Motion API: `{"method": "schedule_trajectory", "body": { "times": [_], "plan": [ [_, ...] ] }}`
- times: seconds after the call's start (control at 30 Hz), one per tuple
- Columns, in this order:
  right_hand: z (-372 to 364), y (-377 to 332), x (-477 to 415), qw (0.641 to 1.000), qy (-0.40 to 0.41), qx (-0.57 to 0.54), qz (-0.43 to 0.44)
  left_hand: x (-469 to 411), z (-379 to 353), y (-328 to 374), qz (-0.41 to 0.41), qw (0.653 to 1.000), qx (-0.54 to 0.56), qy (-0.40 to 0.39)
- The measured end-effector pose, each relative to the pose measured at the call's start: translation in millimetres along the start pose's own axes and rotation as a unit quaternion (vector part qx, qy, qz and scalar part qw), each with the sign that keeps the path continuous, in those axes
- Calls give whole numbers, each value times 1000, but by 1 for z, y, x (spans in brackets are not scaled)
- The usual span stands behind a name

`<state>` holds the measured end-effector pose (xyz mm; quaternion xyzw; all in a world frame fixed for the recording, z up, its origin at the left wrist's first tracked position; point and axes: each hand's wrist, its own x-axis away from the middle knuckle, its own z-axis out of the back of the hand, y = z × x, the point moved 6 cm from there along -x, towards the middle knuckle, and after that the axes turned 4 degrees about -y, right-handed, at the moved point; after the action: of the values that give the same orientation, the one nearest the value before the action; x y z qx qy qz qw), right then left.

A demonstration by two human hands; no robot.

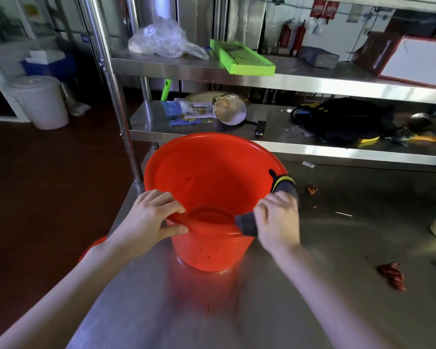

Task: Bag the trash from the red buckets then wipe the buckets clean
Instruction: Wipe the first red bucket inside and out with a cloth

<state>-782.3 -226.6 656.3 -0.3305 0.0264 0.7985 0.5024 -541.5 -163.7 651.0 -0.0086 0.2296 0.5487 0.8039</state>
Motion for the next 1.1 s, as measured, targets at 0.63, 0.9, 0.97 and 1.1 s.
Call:
{"method": "schedule_trajectory", "body": {
  "times": [0.63, 0.9, 0.97, 1.1],
  "plan": [
    [-3, -11, 17, 998, -29, 15, 55, 11, -13, 30, 33, 997, 53, 55],
    [-17, -93, 49, 991, 0, 41, 131, 27, 32, -28, 190, 963, 189, 19],
    [-15, -94, 58, 988, -17, 43, 149, 40, 40, -63, 346, 915, 202, 51],
    [-14, -102, 72, 978, -47, 42, 197, 53, 19, -60, 392, 886, 223, 107]
  ]
}}
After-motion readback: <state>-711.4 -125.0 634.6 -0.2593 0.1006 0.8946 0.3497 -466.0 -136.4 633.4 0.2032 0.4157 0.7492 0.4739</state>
